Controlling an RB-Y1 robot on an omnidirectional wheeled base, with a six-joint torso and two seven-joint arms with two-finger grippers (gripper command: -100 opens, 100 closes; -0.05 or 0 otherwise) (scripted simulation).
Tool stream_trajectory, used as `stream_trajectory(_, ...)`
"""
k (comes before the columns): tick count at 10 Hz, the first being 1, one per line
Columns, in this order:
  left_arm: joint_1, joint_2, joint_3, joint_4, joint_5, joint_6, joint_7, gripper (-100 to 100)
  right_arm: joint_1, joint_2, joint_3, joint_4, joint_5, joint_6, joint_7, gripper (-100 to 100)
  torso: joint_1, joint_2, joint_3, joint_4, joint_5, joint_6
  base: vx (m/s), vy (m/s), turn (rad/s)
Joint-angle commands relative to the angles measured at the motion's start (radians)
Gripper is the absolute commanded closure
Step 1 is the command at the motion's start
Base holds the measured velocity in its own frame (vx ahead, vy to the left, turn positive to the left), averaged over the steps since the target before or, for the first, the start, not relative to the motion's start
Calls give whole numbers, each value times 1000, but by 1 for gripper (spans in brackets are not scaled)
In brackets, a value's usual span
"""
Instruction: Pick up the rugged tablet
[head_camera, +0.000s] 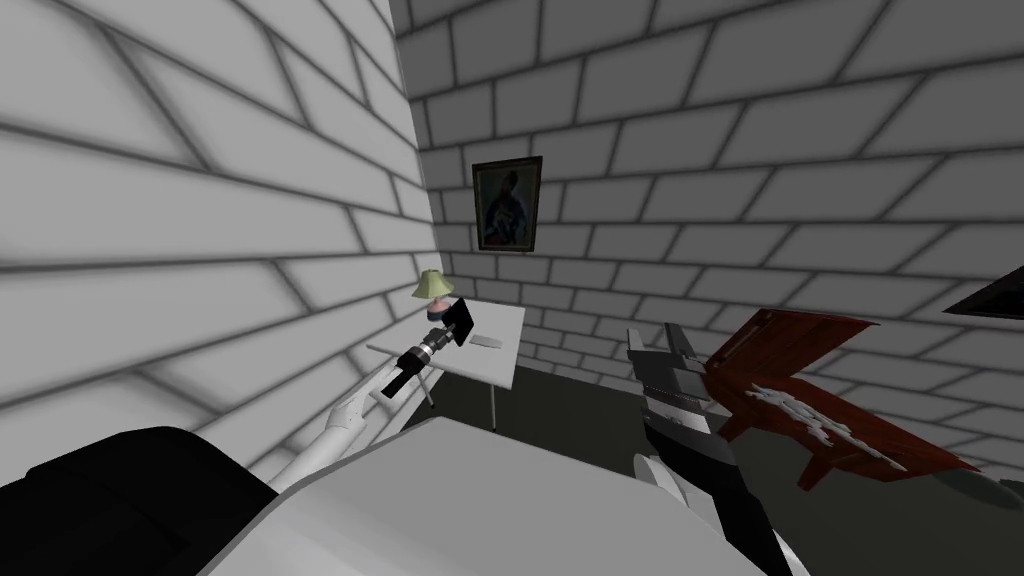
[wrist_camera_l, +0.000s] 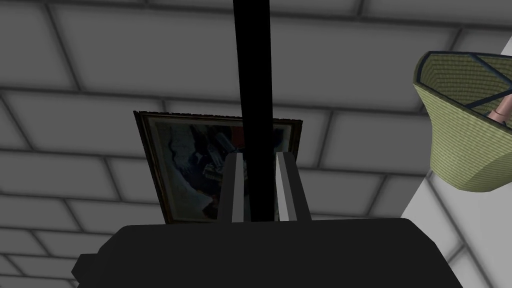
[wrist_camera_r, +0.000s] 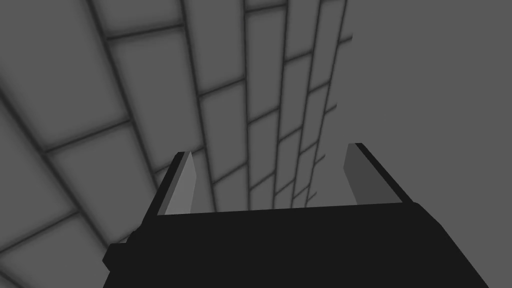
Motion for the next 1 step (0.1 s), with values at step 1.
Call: stream_trajectory(1, 0, 0, 0, 0, 0, 0, 0, 0, 0, 0, 0, 0, 0, 0, 0, 0, 0, 0, 0, 0, 0, 0, 0, 0, 0)
